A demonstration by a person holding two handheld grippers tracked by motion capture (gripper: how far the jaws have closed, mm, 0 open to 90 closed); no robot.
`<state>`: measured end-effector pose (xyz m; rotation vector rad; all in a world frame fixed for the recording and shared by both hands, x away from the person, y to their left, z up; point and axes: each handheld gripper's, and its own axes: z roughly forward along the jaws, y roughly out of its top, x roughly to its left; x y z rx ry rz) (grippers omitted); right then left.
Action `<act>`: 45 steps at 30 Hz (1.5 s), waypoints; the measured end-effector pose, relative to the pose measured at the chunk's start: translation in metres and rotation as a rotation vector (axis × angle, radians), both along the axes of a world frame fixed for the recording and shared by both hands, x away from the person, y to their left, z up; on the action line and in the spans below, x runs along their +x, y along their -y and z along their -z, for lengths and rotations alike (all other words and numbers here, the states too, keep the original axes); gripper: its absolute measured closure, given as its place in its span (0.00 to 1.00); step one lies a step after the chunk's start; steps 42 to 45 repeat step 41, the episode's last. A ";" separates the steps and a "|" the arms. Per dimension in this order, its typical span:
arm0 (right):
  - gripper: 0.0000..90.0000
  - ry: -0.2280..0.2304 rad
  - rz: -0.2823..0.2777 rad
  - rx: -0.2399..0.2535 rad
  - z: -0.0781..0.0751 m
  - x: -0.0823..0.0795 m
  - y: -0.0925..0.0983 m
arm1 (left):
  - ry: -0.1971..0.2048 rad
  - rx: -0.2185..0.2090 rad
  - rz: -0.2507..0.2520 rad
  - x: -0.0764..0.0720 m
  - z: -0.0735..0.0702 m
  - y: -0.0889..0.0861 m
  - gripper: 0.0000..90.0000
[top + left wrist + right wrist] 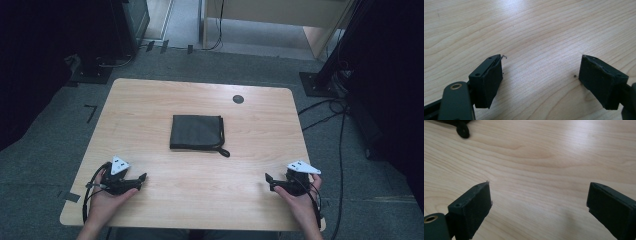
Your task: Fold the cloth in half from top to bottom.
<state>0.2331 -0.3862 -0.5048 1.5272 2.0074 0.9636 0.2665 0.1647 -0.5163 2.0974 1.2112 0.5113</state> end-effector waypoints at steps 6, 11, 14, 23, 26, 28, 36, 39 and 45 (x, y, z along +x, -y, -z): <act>0.03 -0.014 0.032 -0.013 0.007 -0.009 0.017 | 0.000 0.000 0.000 0.000 0.000 0.000 0.21; 0.03 -0.031 0.052 -0.011 0.013 -0.017 0.026 | 0.000 0.000 0.000 0.000 0.000 0.000 0.21; 0.02 -0.034 0.058 -0.013 0.017 -0.020 0.029 | 0.000 0.000 0.000 0.000 0.000 0.000 0.21; 0.02 -0.038 0.063 -0.054 0.021 -0.021 0.029 | 0.000 -0.001 0.000 0.000 0.000 0.000 0.21; 0.02 -0.039 0.062 -0.053 0.021 -0.021 0.029 | 0.000 -0.001 0.002 0.000 0.000 0.000 0.21; 0.02 -0.039 0.062 -0.053 0.021 -0.021 0.029 | 0.000 -0.001 0.002 0.000 0.000 0.000 0.21; 0.02 -0.039 0.060 -0.053 0.021 -0.021 0.030 | 0.000 0.001 0.003 0.000 0.000 0.000 0.21; 0.02 -0.040 0.061 -0.053 0.021 -0.021 0.029 | 0.001 0.000 0.003 0.000 0.000 0.000 0.21; 0.02 -0.040 0.061 -0.053 0.021 -0.021 0.029 | 0.002 -0.001 0.002 0.000 0.000 0.000 0.21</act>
